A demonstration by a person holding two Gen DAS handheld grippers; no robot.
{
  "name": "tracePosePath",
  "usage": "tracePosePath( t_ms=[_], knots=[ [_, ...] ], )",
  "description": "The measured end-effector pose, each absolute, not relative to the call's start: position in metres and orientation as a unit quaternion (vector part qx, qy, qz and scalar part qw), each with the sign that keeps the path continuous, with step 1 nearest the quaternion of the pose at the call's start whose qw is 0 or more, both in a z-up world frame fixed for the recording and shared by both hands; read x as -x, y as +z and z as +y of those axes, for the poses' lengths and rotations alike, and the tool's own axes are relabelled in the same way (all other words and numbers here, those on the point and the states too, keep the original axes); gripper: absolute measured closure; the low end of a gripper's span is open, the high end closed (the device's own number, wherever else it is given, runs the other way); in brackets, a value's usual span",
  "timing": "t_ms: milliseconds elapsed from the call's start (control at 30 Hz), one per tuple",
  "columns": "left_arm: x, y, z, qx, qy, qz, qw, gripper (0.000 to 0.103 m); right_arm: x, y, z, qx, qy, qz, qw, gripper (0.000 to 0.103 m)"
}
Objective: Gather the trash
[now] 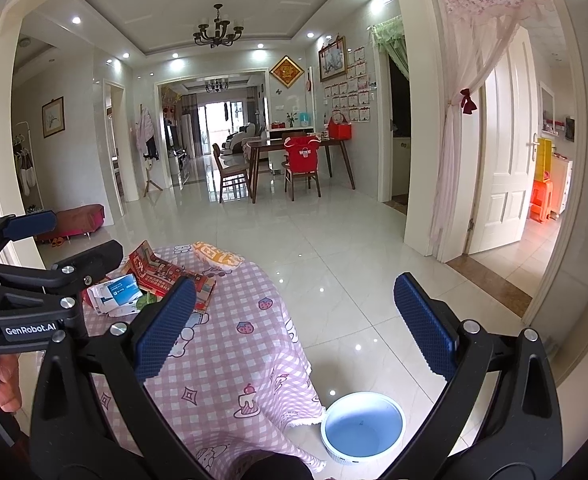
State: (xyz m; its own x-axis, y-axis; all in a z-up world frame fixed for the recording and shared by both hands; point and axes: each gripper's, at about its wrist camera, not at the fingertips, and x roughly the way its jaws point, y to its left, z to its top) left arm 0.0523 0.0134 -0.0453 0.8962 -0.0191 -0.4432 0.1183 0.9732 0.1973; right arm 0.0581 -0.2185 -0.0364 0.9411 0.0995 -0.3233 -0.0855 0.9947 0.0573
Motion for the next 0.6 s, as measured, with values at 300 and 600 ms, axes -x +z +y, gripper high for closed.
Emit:
tracePosePath(
  t_ms=[300,600],
  knots=[
    [-0.055,-0.044,0.016,-0.108,-0.032,0.234,0.966,0.004,-0.065,-0.037,-0.211,0.004,0.05,0.211,0.976,0.006],
    [-0.06,-0.048,0.026,-0.1,-0.025,0.248,0.963,0.004,-0.073,-0.043,-0.206,-0.023,0.062,0.224,0.972,0.006]
  ],
)
